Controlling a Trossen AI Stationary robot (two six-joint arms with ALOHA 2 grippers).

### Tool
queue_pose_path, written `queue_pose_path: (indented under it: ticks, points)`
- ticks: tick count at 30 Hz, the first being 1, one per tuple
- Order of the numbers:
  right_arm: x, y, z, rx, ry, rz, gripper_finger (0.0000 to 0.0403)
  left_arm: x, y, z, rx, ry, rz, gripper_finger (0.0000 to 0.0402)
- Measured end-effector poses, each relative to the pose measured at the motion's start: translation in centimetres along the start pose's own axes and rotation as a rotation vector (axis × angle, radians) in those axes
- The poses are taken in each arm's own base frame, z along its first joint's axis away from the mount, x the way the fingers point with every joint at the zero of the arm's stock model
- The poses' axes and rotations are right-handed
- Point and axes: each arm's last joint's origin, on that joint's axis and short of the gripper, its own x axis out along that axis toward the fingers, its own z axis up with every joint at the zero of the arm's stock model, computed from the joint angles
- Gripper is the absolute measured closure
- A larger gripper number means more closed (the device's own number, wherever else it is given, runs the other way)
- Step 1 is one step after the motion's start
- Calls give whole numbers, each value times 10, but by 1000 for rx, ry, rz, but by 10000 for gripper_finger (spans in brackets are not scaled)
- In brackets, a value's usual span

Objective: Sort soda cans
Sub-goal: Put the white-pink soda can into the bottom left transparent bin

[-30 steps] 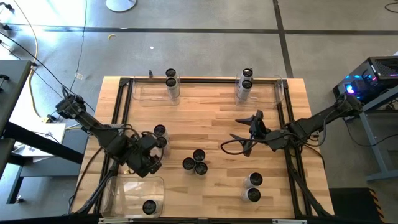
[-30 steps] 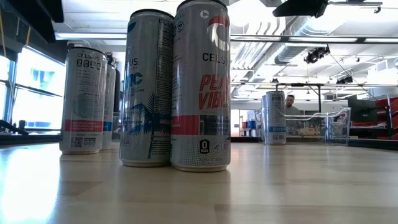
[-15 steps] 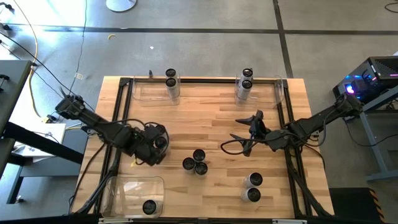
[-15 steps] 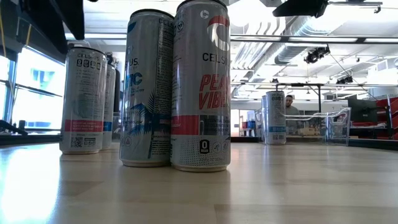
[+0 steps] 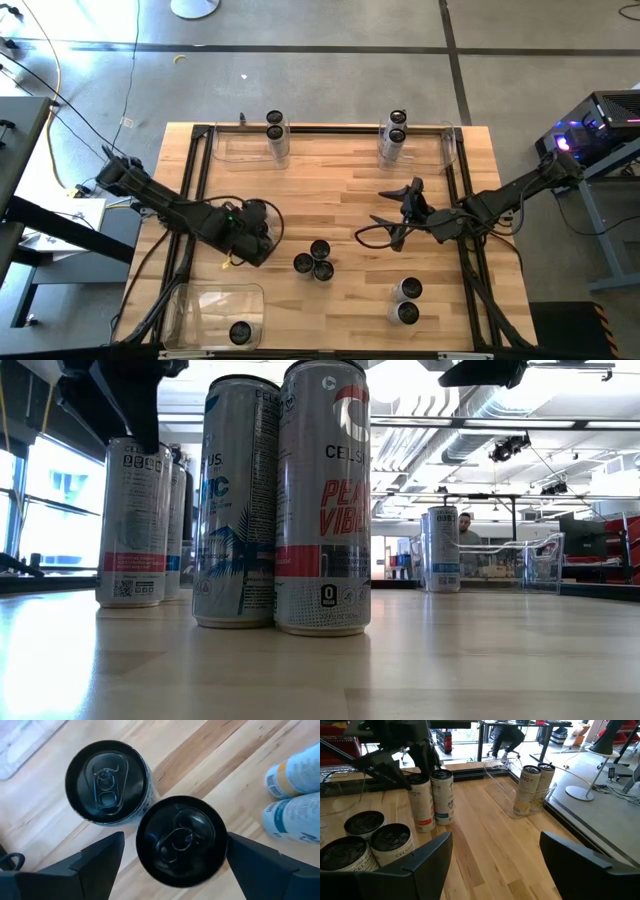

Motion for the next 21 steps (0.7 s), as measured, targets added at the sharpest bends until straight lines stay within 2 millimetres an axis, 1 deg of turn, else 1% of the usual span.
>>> queue_pose_path:
  ticks: [4,9,12,16,17,21]
  points:
    - [0,0,0,0,0,0,107,5,-4,-1,28,-1,20,69]
    - [0,0,0,0,0,0,107,6,-6,-1,36,-6,7,74]
    - [0,0,0,0,0,0,107,6,-6,-1,59,-4,8,99]
    - [0,0,0,1,0,1,107,5,-6,-1,86,-5,8,152]
    - [0,0,0,1,0,1,107,5,-6,-1,90,-5,8,160]
    - [0,0,0,1,0,1,107,5,-7,-2,119,-2,-1,161]
